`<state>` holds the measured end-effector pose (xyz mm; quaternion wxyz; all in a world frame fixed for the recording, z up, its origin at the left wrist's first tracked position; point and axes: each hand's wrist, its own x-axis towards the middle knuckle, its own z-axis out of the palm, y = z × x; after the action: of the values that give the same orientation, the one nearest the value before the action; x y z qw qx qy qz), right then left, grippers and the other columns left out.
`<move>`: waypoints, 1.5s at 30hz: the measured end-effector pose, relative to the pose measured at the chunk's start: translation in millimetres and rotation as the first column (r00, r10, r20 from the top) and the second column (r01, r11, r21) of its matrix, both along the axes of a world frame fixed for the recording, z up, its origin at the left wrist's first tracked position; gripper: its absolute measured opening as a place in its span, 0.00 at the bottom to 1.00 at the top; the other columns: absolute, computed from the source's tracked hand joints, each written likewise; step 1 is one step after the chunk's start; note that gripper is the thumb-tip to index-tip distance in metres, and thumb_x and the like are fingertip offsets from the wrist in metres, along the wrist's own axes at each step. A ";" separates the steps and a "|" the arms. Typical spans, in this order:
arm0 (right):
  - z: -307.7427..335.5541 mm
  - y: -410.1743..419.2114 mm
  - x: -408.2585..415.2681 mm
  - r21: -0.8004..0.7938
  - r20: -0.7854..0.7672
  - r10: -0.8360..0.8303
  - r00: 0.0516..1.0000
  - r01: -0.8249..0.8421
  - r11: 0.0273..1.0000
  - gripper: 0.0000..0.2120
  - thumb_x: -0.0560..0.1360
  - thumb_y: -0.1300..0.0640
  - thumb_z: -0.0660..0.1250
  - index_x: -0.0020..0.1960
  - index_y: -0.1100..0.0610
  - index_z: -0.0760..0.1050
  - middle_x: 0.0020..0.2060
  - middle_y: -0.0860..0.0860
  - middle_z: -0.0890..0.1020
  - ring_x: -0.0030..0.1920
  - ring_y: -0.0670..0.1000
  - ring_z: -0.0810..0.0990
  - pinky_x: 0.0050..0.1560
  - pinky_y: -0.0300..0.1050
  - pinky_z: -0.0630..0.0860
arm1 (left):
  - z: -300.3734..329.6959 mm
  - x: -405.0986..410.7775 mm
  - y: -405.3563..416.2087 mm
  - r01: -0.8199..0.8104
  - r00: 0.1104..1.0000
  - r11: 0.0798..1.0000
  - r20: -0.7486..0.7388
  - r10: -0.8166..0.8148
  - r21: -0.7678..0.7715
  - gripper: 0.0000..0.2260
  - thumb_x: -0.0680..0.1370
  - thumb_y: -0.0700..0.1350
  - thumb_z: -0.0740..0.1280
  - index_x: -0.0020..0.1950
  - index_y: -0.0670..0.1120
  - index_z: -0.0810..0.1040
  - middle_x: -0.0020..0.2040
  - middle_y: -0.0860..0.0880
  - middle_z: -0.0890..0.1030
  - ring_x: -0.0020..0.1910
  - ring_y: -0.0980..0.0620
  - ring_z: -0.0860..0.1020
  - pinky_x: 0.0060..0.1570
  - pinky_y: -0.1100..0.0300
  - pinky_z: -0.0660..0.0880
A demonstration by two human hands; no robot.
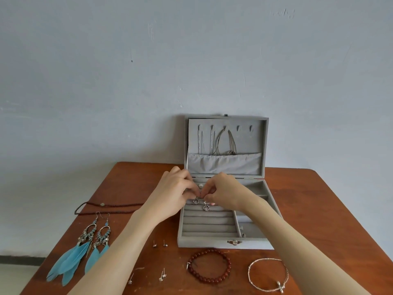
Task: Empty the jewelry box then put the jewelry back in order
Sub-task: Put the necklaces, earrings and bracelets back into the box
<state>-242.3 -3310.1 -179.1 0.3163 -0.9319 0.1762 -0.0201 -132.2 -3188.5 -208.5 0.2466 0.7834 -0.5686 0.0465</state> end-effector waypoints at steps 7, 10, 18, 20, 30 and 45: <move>2.3 -4.6 -6.0 0.069 -0.051 -0.022 0.998 0.025 0.997 0.08 0.69 0.65 0.67 0.41 0.55 0.82 0.30 0.46 0.80 0.37 0.45 0.77 0.45 0.40 0.76 | 6.9 -1.8 4.5 0.038 0.986 0.996 -0.162 -0.025 0.077 0.03 0.71 0.47 0.71 0.40 0.55 0.82 0.38 0.60 0.71 0.45 0.59 0.63 0.48 0.60 0.57; 4.6 -3.4 -5.8 0.076 -0.084 0.003 0.996 0.004 0.997 0.09 0.68 0.65 0.67 0.42 0.54 0.83 0.29 0.44 0.79 0.36 0.45 0.77 0.43 0.38 0.75 | 8.8 -5.1 5.0 0.040 0.983 0.995 -0.181 -0.023 0.093 0.03 0.71 0.47 0.71 0.40 0.56 0.82 0.39 0.60 0.71 0.45 0.59 0.63 0.49 0.60 0.58; 15.5 -2.4 -7.9 0.123 -0.185 0.077 0.980 -0.055 0.991 0.08 0.69 0.63 0.67 0.46 0.56 0.82 0.27 0.44 0.79 0.28 0.38 0.74 0.33 0.31 0.68 | 15.9 -2.8 8.0 0.063 0.965 0.977 -0.262 -0.008 0.202 0.06 0.72 0.48 0.70 0.38 0.60 0.79 0.42 0.59 0.71 0.49 0.57 0.64 0.54 0.57 0.59; 12.7 -1.6 -4.4 0.093 -0.176 0.043 0.983 -0.027 0.995 0.09 0.70 0.64 0.67 0.47 0.56 0.82 0.30 0.48 0.80 0.34 0.41 0.76 0.37 0.34 0.71 | 11.6 -2.7 5.7 0.023 0.975 0.982 -0.220 0.019 0.188 0.03 0.73 0.47 0.70 0.42 0.56 0.81 0.41 0.59 0.71 0.48 0.57 0.63 0.53 0.58 0.59; 4.2 -1.0 9.1 0.041 -0.086 -0.091 0.992 0.094 0.995 0.11 0.70 0.66 0.64 0.46 0.58 0.83 0.38 0.54 0.82 0.48 0.51 0.79 0.46 0.40 0.75 | -0.9 2.1 -7.2 -0.024 0.995 0.997 -0.096 0.032 0.078 0.05 0.75 0.44 0.68 0.46 0.51 0.83 0.40 0.59 0.74 0.46 0.58 0.62 0.48 0.59 0.56; -6.7 2.7 12.7 -0.071 0.005 -0.110 0.994 0.110 0.991 0.08 0.71 0.64 0.66 0.46 0.58 0.83 0.44 0.57 0.84 0.45 0.51 0.78 0.42 0.39 0.71 | -4.3 -0.7 -4.6 0.049 0.990 0.998 0.129 -0.054 0.042 0.05 0.75 0.41 0.67 0.42 0.50 0.82 0.43 0.55 0.80 0.45 0.58 0.63 0.44 0.63 0.52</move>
<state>-229.6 -3307.4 -185.8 0.2812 -0.9315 0.2264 -0.0442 -132.9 -3193.1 -212.8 0.1950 0.7684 -0.6044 0.0798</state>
